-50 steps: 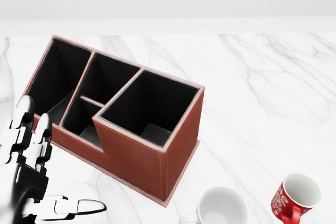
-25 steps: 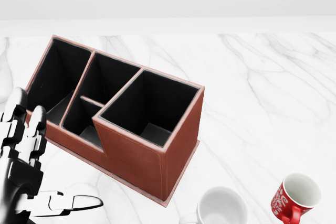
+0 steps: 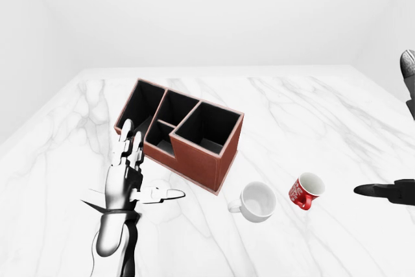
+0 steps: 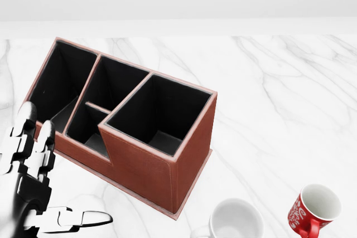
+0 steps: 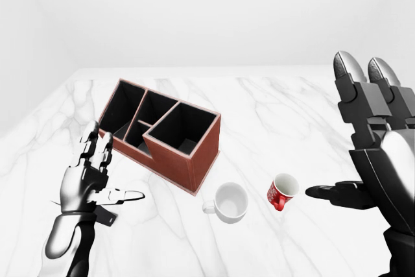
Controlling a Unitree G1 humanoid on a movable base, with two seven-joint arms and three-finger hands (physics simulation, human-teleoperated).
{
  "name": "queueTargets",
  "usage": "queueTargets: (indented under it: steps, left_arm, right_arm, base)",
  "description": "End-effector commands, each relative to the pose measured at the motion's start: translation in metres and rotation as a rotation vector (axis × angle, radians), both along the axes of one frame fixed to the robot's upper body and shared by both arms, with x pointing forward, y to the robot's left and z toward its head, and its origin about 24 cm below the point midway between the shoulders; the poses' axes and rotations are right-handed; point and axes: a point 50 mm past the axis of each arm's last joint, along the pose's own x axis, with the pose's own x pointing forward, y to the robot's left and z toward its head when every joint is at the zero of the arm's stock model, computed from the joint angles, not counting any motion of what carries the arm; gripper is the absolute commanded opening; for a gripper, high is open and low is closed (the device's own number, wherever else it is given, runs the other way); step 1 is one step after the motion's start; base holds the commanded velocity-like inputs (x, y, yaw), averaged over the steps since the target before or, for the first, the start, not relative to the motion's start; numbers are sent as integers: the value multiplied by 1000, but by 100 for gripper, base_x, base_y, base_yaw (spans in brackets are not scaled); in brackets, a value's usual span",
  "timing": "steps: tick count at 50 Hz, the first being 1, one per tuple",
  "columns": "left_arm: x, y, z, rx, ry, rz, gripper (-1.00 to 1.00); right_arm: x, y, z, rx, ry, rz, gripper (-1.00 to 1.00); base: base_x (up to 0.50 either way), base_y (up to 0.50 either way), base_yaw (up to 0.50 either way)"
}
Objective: Pick up the red mug and place it to the right of the caddy.
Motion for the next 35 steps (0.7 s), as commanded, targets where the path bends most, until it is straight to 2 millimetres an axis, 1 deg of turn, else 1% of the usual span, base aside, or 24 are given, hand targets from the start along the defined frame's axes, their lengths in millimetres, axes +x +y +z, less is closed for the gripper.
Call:
queueTargets:
  steps: [1, 9, 14, 19, 20, 23, 29, 32, 35]
  left_arm:
    - [0, 1, -1, -1, 1, 2, 100]
    - [0, 1, -1, -2, 0, 3, 100]
    - [-1, 2, 0, -2, -2, 4, 100]
    - [0, 1, 0, -1, -1, 3, 100]
    - [0, 1, -1, 0, 0, 3, 100]
    - [0, 1, -1, 1, -1, 2, 100]
    - [-1, 2, 1, -2, -3, 5, 100]
    - [-1, 2, 1, -2, -3, 4, 100]
    - [-2, 2, 2, -2, -3, 4, 100]
  right_arm:
    - [0, -5, -3, -11, 22, -64, 100]
    - [0, -8, -7, 9, 44, -78, 100]
    - [5, -18, -18, 62, 103, -99, 100]
    - [9, -24, -25, 88, 143, -117, 100]
    - [12, -27, -33, 112, 179, -126, 100]
    - [20, -30, -39, 132, 214, -129, 100]
    - [34, -36, -48, 151, 269, -129, 100]
    - [37, -38, -53, 159, 292, -130, 100]
    - [42, -42, -65, 187, 349, -143, 100]
  base:
    - [0, 0, 0]
    - [0, 0, 0]
    - [0, 0, 0]
    - [0, 0, 0]
    - [0, 0, 0]
    - [0, 0, 0]
    - [0, 0, 0]
    - [0, 0, 0]
    - [0, 0, 0]
